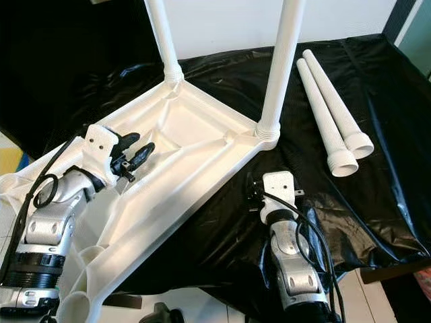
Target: Building children table
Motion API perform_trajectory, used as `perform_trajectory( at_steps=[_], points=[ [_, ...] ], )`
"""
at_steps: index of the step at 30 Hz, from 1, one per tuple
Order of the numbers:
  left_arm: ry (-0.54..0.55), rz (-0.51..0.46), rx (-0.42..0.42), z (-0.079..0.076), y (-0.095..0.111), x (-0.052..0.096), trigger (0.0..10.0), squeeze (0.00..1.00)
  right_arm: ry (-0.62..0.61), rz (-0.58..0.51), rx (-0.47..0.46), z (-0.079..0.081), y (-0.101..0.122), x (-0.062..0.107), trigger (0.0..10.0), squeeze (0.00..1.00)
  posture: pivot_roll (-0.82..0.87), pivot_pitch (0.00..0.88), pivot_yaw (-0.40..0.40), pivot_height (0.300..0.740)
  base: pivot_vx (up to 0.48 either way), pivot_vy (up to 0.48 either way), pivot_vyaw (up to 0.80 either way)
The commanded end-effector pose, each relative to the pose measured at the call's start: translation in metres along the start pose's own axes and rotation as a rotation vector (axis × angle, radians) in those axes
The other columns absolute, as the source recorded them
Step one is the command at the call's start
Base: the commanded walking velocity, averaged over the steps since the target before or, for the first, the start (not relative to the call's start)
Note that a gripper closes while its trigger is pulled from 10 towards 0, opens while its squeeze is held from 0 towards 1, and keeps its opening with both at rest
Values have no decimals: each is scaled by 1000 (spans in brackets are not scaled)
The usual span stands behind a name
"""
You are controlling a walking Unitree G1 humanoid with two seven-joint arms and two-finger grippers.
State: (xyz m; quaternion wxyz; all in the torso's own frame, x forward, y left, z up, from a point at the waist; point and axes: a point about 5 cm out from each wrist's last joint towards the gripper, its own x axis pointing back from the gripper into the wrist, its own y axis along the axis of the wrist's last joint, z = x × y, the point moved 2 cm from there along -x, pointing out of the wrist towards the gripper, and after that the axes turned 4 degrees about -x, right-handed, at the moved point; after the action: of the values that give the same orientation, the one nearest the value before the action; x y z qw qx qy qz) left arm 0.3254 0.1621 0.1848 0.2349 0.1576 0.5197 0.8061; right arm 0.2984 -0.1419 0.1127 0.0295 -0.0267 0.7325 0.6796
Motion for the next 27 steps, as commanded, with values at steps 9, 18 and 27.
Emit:
perform_trajectory(
  at_steps=[9,18,27],
  points=[
    [-41,135,-102,-5,-21,28,10000,0,27,49,-52,1,-5,-20,10000,0,-46,74,12,740,0,0,0],
    [-246,233,-220,-30,-30,47,10000,0,32,107,-48,6,-5,-41,10000,0,-24,58,-20,740,0,0,0],
    [-394,285,-217,-56,-33,59,10000,0,84,179,-81,23,-11,-54,10000,0,1,45,-38,740,0,0,0]
  ],
)
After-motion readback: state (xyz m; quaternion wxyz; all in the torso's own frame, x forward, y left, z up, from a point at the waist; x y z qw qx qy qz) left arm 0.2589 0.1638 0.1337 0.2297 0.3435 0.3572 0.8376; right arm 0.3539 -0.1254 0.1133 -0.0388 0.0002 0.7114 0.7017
